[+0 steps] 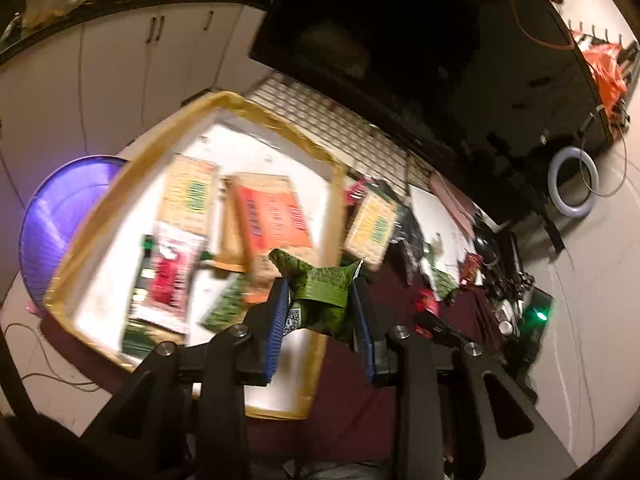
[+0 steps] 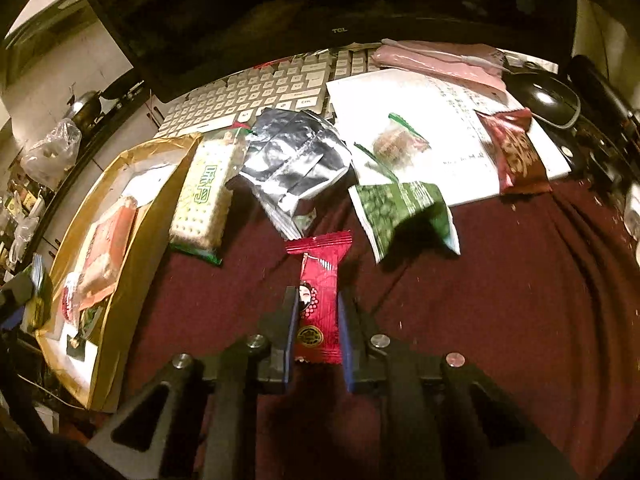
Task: Organize snacks
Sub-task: 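Drop the green bag and red candy bar into the tray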
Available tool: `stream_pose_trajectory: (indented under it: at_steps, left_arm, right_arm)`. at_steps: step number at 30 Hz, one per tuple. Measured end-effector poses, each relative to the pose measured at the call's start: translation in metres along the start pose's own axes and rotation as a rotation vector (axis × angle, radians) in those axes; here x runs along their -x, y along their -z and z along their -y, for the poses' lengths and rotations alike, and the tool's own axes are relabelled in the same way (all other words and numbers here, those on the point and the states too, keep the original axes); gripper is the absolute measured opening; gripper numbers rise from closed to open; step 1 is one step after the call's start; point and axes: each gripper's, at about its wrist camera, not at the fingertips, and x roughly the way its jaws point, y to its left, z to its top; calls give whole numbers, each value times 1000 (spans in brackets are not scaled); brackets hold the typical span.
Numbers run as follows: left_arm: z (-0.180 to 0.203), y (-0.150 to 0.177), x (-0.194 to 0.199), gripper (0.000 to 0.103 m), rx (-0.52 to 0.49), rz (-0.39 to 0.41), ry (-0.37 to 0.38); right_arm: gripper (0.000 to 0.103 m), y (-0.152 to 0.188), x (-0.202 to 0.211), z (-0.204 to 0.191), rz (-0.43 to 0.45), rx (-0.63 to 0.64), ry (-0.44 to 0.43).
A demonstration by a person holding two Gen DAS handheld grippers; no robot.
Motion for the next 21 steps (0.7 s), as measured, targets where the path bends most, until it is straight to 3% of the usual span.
stream_pose_trajectory:
  at_steps: [6, 14, 21]
  left_arm:
    - [-32, -6, 10, 33, 52, 31, -44]
    - [-52, -34, 4, 33, 55, 41, -82]
    - [-64, -63, -26, 33, 36, -16, -114]
  right_arm:
    - [16, 6, 28, -21, 68, 1, -183]
    - [16, -15, 17, -88, 39, 123, -347]
    - [16, -51, -30, -131, -1, 185, -312]
